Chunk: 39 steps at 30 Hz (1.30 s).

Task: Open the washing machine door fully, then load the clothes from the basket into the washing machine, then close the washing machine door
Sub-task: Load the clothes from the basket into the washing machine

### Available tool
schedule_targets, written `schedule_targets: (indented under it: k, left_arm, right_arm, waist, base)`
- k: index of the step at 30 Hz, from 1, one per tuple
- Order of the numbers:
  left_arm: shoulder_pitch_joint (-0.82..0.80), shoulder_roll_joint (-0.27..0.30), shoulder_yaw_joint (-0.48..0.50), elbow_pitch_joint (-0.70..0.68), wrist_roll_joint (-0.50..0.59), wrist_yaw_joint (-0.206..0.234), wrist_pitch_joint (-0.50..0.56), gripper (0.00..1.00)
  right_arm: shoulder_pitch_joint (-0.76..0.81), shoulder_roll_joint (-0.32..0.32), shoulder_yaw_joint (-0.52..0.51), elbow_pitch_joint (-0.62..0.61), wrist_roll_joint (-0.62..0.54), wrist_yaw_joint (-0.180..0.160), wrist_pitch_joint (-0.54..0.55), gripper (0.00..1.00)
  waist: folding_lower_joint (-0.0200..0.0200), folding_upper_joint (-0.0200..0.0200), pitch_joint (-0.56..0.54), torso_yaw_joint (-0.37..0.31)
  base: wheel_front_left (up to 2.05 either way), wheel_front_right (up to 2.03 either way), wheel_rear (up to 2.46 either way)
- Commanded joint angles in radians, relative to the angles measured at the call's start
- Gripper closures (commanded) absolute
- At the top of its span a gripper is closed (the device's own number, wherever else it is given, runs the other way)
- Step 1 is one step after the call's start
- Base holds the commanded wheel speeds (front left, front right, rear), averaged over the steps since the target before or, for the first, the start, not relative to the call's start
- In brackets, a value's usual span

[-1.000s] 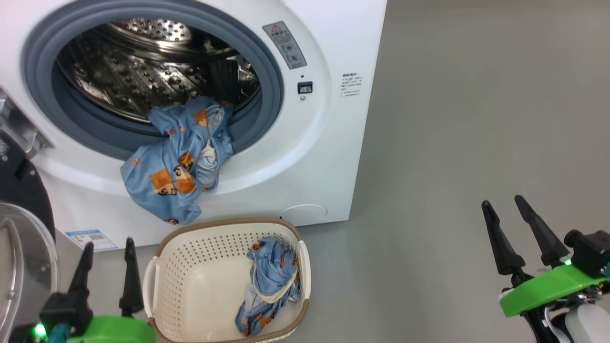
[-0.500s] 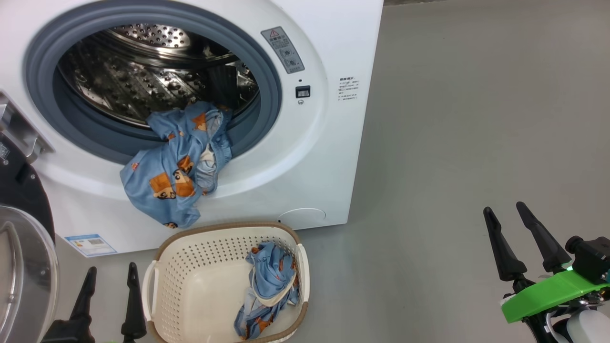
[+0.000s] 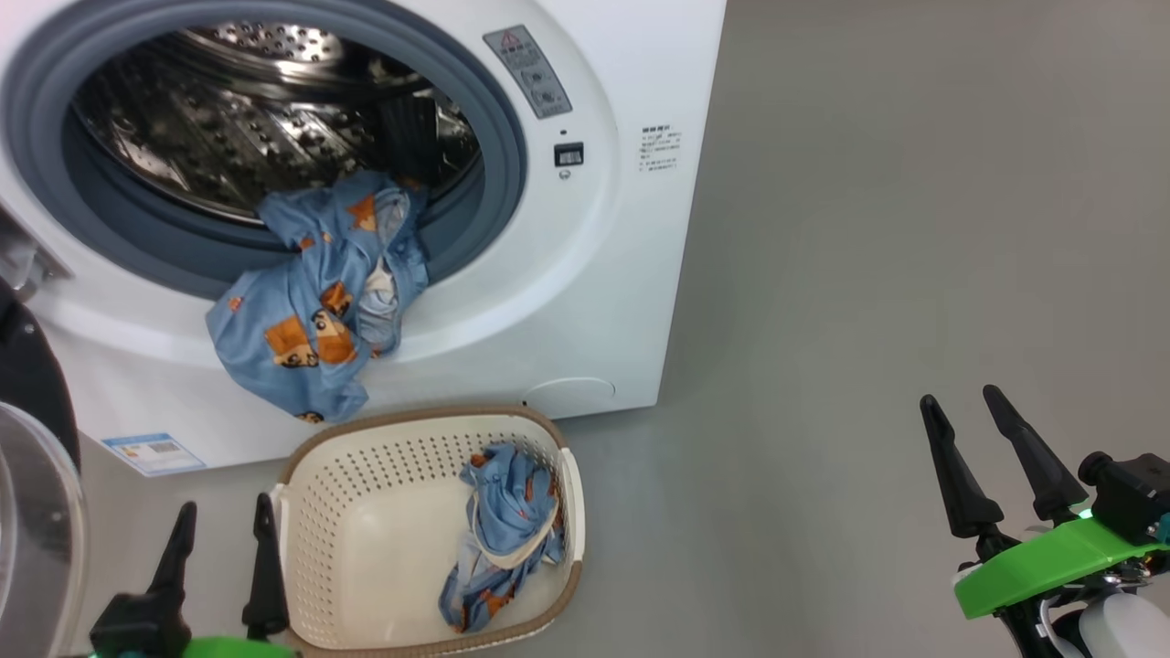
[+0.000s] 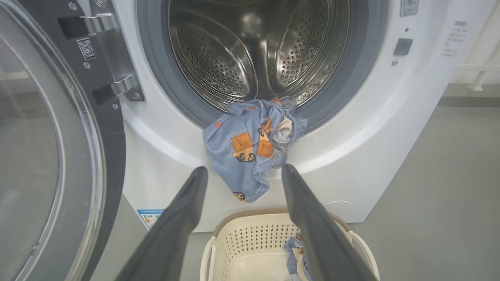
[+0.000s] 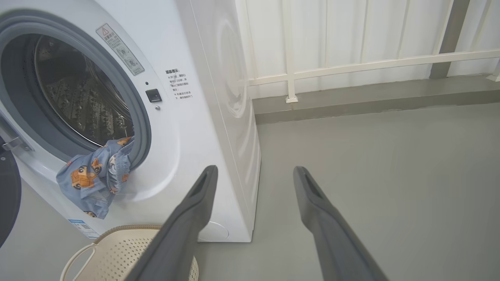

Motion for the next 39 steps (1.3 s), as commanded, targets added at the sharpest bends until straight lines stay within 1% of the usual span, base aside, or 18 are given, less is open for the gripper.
schedule_targets:
  k: [1,4,5,10,15,22,29,39]
  left_arm:
    - [-0.044,0.009,0.025,-0.008,-0.014,0.003,-0.006,0.00]
    - [-0.070,0.008,0.023,0.016,-0.018,0.003,-0.006,0.00]
    - [-0.102,0.008,0.022,0.039,-0.022,0.001,-0.006,0.00]
    - [-0.198,0.008,0.012,0.113,-0.026,-0.003,-0.006,0.00]
    - [-0.325,0.014,0.015,0.220,-0.026,-0.001,-0.006,0.00]
    - [-0.517,0.054,0.030,0.410,-0.025,0.006,-0.006,0.00]
    - [-0.668,0.097,0.040,0.560,-0.023,0.018,-0.006,0.00]
    - [-0.824,0.156,0.041,0.688,-0.018,0.027,-0.006,0.00]
  right_arm:
    - [-0.022,-0.014,0.016,-0.027,-0.017,0.004,-0.008,0.00]
    - [-0.032,-0.010,0.017,-0.030,-0.015,0.004,-0.008,0.00]
    - [-0.043,-0.007,0.016,-0.033,-0.013,0.004,-0.008,0.00]
    - [-0.072,-0.001,0.015,-0.037,-0.011,0.004,-0.008,0.00]
    - [-0.107,0.004,0.013,-0.044,-0.009,0.004,-0.008,0.00]
    - [-0.160,0.010,0.024,-0.054,-0.007,0.004,-0.008,0.00]
    - [-0.205,0.013,0.034,-0.057,-0.005,0.004,-0.008,0.00]
    - [-0.241,0.025,0.041,-0.065,-0.001,0.004,-0.008,0.00]
  waist:
    - [-0.0001,0.0000,0.027,-0.009]
    - [-0.0001,0.0000,0.051,-0.014]
    - [-0.0001,0.0000,0.078,-0.019]
    - [-0.0001,0.0000,0.143,-0.029]
    - [-0.0001,0.0000,0.208,-0.036]
    - [-0.0001,0.0000,0.286,-0.057]
    - [-0.0001,0.0000,0.354,-0.088]
    - [-0.0001,0.0000,0.424,-0.123]
  base:
    - [0.00,0.00,0.00]
    - [0.00,0.00,0.00]
    - [0.00,0.00,0.00]
    - [0.00,0.00,0.00]
    - [0.00,0.00,0.00]
    - [0.00,0.00,0.00]
    - [0.00,0.00,0.00]
    - [0.00,0.00,0.00]
